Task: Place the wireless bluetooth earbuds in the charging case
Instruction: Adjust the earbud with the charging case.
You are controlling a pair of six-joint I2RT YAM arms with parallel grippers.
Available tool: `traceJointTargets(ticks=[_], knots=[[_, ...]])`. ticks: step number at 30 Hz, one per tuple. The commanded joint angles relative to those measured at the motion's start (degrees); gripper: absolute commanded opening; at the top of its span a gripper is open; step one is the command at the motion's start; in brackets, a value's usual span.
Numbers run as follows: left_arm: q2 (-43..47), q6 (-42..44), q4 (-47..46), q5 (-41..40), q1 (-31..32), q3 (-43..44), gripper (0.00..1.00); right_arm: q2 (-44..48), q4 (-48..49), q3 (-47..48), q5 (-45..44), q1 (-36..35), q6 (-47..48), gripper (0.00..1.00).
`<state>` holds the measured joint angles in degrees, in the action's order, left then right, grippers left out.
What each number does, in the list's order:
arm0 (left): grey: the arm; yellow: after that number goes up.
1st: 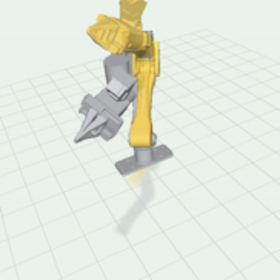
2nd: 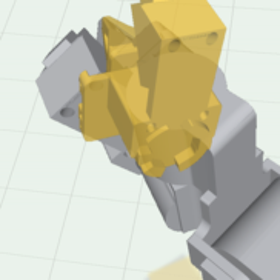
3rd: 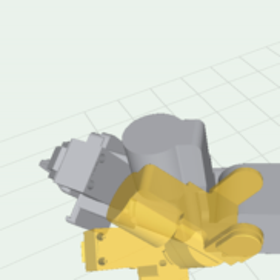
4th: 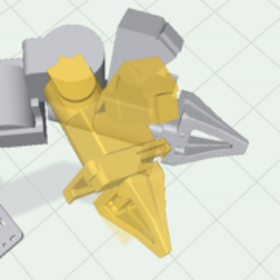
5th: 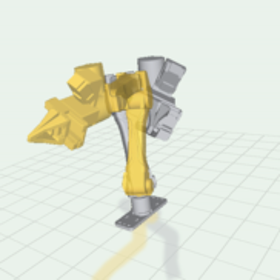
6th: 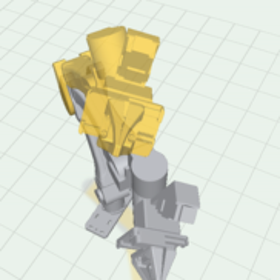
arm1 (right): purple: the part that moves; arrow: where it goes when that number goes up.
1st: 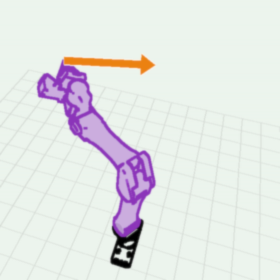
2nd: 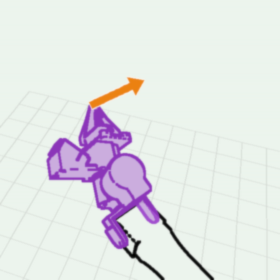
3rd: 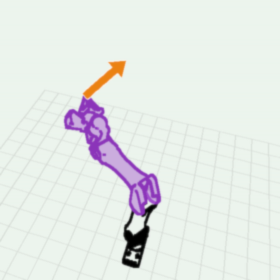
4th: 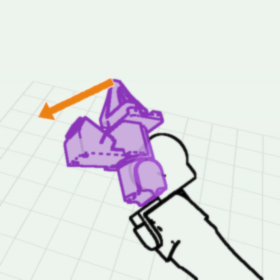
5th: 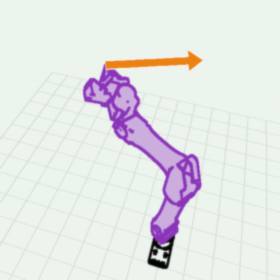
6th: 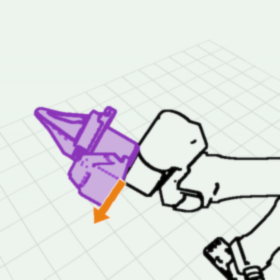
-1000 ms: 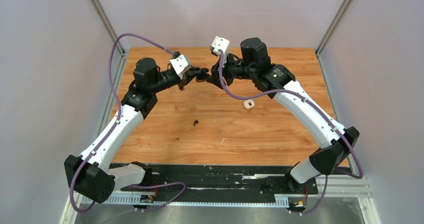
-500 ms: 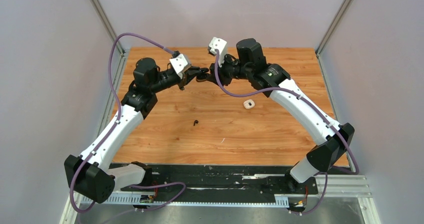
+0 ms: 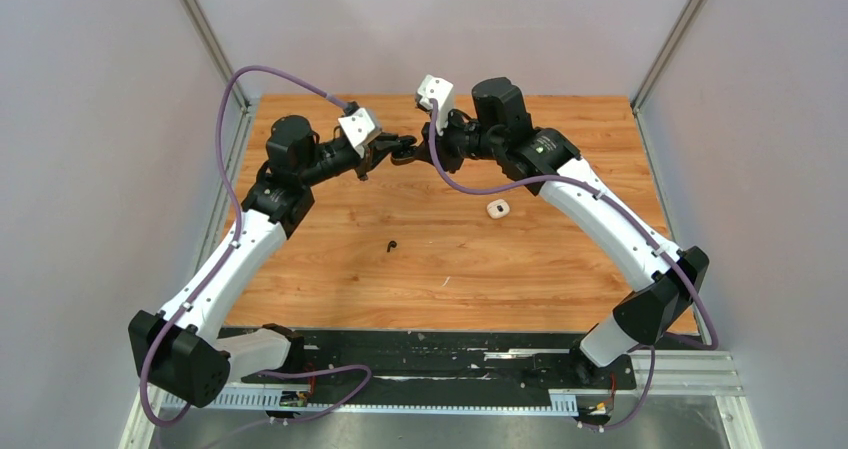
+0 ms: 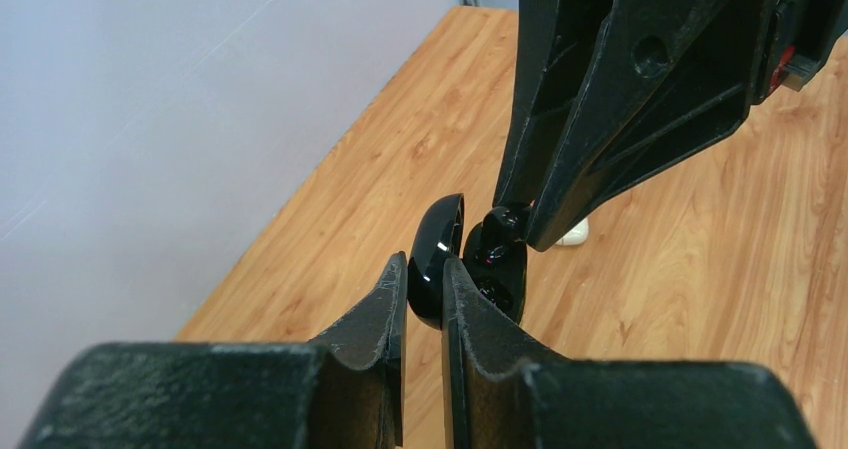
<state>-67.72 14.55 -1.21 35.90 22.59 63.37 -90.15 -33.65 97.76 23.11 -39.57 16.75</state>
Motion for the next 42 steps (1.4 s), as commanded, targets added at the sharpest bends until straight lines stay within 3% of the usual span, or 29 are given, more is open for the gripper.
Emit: traceJointTargets(ticks=[1,3,6,7,11,16,19,23,26,36,42], knots=[[-0.12,0.66,-0.83,2.10,0.44,0.45,0.00,0.68,2.37,1.41,0.50,-0.24,0.26,0.05],[-0.27,1.16,-0.58,2.22,0.44,0.60,0.00,0.78,2.49,1.15,0.46,-0.31,0.37,0.08],[-0.49,1.24,-0.55,2.65,0.44,0.79,0.00,0.48,2.57,1.03,0.44,-0.32,-0.06,0.30],[-0.55,1.13,-0.55,2.84,0.46,0.90,0.00,0.28,2.68,1.18,0.48,-0.24,-0.26,0.33],[-0.52,1.00,-0.36,3.41,0.59,1.01,0.00,-0.69,2.88,2.18,0.51,-0.32,-1.05,0.33],[-0.30,1.55,0.28,3.50,0.61,0.97,0.00,-0.79,2.89,2.14,0.53,-0.33,-1.24,0.24],[-0.42,1.55,0.33,3.32,0.61,1.12,0.00,-0.43,2.70,1.94,-0.10,-0.33,-1.45,0.28],[-0.76,1.81,0.48,3.12,0.61,1.30,0.00,0.46,2.22,2.23,-0.44,-0.33,-1.02,0.09],[-1.25,2.24,0.90,2.88,0.61,1.61,0.00,1.96,2.24,2.29,-1.14,-0.24,0.41,0.01],[-1.79,2.03,0.30,3.83,0.78,1.10,0.00,3.59,2.87,2.62,0.14,-0.02,1.08,0.00],[-1.19,1.33,0.03,4.96,0.79,0.72,0.00,5.50,3.60,0.75,15.07,1.03,5.56,0.00]])
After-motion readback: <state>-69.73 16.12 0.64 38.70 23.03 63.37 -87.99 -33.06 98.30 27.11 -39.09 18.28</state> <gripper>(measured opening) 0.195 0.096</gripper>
